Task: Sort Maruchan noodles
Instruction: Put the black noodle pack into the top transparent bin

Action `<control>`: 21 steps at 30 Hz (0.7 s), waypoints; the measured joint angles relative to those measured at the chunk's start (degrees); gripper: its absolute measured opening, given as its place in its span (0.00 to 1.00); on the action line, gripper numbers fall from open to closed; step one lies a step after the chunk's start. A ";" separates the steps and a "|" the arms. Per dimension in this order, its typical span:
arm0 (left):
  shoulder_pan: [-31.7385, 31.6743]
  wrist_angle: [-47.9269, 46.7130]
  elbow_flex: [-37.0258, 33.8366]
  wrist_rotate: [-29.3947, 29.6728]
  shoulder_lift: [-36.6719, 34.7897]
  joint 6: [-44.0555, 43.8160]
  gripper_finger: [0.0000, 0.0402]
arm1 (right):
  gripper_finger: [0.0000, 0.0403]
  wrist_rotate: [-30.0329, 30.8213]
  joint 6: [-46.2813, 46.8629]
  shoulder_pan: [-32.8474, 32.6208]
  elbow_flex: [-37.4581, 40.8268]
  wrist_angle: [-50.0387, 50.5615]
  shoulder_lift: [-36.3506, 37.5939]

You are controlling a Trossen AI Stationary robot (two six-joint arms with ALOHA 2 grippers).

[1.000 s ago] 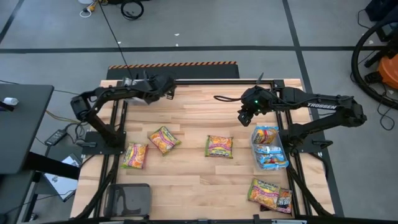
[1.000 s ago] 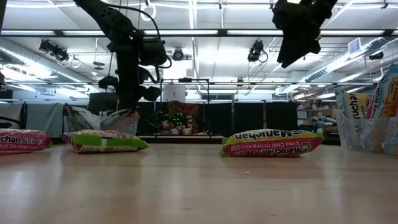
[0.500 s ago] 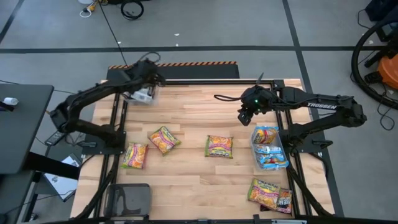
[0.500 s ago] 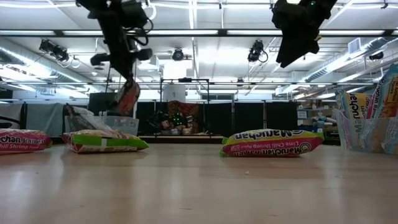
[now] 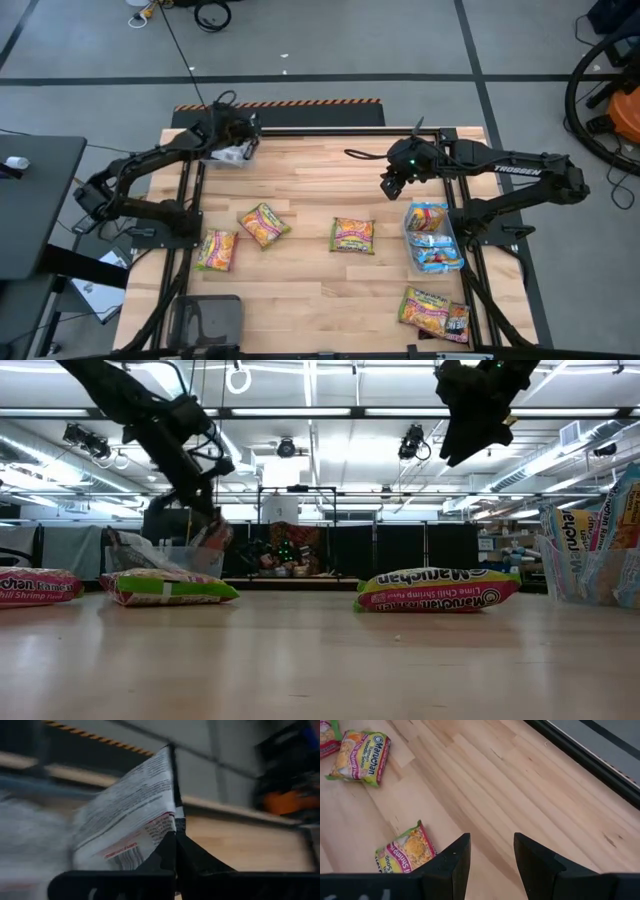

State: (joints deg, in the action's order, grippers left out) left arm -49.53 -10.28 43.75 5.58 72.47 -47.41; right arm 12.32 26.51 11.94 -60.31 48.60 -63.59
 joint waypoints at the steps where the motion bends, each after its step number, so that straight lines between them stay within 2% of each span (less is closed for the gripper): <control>1: -0.22 -2.71 -0.04 0.82 0.04 1.07 0.01 | 0.39 0.00 0.44 -0.02 0.00 0.00 0.00; 7: -0.68 -8.95 -0.05 5.45 -0.42 7.99 0.04 | 0.39 0.94 0.93 0.18 0.00 -0.41 0.00; 12: -1.26 -14.59 2.11 6.51 -1.86 14.11 0.08 | 0.39 2.76 0.84 0.24 0.00 -2.45 0.00; 15: -1.35 -23.50 5.86 11.00 -2.57 19.58 0.14 | 0.39 3.35 0.66 0.29 0.00 -4.81 0.00; 18: -2.10 -34.05 9.50 15.43 -2.56 21.29 0.21 | 0.39 4.91 0.34 0.44 0.00 -7.64 0.00; 21: -2.52 -40.20 12.88 16.82 -2.59 23.34 0.25 | 0.39 6.16 -0.78 0.83 0.77 -11.44 -0.04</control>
State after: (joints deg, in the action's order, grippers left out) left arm -52.05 -50.48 56.62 22.40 69.89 -24.06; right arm 18.47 25.73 12.78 -59.55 37.16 -63.63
